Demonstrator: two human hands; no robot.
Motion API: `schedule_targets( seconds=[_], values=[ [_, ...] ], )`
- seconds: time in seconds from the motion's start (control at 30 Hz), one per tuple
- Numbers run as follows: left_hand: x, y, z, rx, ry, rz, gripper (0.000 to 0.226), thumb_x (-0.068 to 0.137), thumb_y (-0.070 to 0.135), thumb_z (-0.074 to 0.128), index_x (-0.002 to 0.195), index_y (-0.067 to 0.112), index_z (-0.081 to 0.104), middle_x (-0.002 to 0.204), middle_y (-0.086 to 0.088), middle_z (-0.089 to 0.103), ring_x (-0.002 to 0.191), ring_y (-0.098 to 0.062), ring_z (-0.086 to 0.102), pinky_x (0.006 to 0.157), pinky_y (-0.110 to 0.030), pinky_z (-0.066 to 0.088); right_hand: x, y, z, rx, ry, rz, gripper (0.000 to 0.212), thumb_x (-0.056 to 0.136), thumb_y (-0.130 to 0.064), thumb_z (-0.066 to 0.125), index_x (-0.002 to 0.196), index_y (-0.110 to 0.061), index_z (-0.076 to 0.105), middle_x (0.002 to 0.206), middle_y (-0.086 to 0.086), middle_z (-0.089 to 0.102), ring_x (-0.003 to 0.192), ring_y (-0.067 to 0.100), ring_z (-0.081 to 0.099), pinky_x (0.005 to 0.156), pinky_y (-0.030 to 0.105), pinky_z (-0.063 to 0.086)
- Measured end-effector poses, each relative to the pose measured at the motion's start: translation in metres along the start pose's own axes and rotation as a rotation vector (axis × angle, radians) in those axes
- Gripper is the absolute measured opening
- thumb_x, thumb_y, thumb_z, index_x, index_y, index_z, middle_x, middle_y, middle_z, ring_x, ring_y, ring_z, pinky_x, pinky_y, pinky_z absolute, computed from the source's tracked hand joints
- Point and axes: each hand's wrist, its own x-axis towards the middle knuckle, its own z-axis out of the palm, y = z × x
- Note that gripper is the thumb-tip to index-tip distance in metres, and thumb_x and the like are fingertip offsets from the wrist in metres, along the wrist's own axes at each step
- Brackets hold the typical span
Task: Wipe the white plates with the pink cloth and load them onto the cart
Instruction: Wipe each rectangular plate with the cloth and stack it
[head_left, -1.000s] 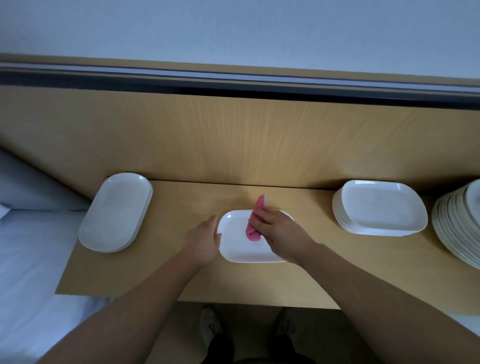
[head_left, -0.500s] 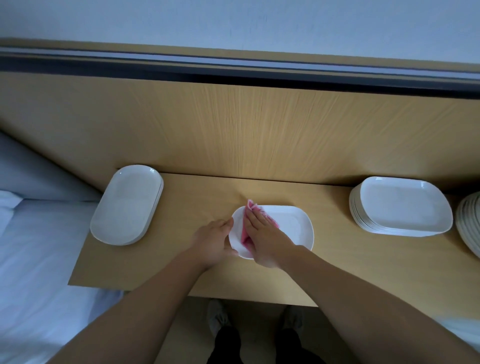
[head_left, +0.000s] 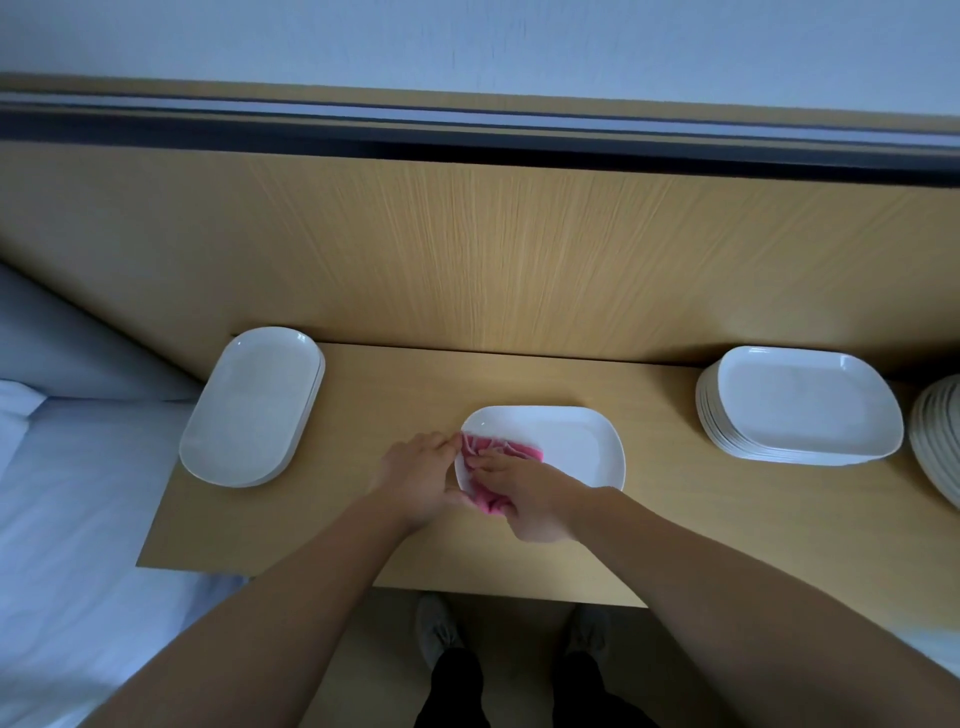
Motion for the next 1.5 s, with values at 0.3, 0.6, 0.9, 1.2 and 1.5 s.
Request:
schedule_targets(
  seconds=[0.3,0.6,0.9,1.2,1.5],
  values=[
    [-0.002,0.001,-0.006,0.073,-0.039,-0.006,0.086,0.087,0.068,0.045,0.153,0.022,0.016,0.139,-0.002,0.042,0.125,-0.020,0.041,0.093,-0.033,0.037,-0.030,0.022,0.001,0.016,-0.006,-0.067,0.037,0.094,-0.002,0.044,0.124,-0.018,0.057,0.151,-0.015,0.035,0.145,0.003,0.012,0.115,0.017,0.007],
    [-0.005,0.015,-0.007,0.163,-0.003,0.231,0.073,0.094,0.055,0.046,0.150,0.014,0.027,0.159,0.001,0.021,0.147,-0.016,0.013,0.119,-0.032,0.002,-0.033,0.021,0.005,-0.119,-0.038,-0.058,0.060,0.100,-0.012,0.043,0.154,-0.021,0.018,0.161,-0.007,0.010,0.148,0.007,-0.003,0.121,0.030,0.000],
    [0.002,0.020,-0.006,0.156,-0.151,0.170,0.070,0.099,0.050,0.039,0.152,0.010,0.019,0.162,0.003,0.009,0.148,-0.012,-0.004,0.119,-0.031,-0.005,-0.068,0.043,-0.006,-0.171,-0.088,0.024,0.061,0.104,-0.017,0.037,0.153,-0.023,0.002,0.158,-0.015,-0.004,0.142,0.001,-0.011,0.117,0.023,-0.006],
    [0.001,0.027,-0.007,0.128,-0.128,0.177,0.084,0.094,0.058,0.043,0.151,0.001,0.018,0.161,-0.003,0.009,0.148,-0.014,-0.004,0.118,-0.028,-0.006,-0.091,0.062,-0.016,-0.230,-0.086,0.060,0.064,0.089,0.009,0.042,0.148,-0.014,0.034,0.159,-0.010,0.018,0.148,0.009,0.005,0.119,0.035,0.019],
    [0.003,0.031,0.001,0.076,-0.050,0.221,0.076,0.093,0.054,0.048,0.148,0.005,0.028,0.161,-0.008,0.011,0.148,-0.017,0.005,0.119,-0.028,0.001,-0.041,0.040,-0.034,-0.356,0.244,-0.093,0.035,0.079,0.007,0.058,0.111,-0.007,0.062,0.160,0.010,0.017,0.142,0.027,0.032,0.098,0.048,0.045]
  ],
)
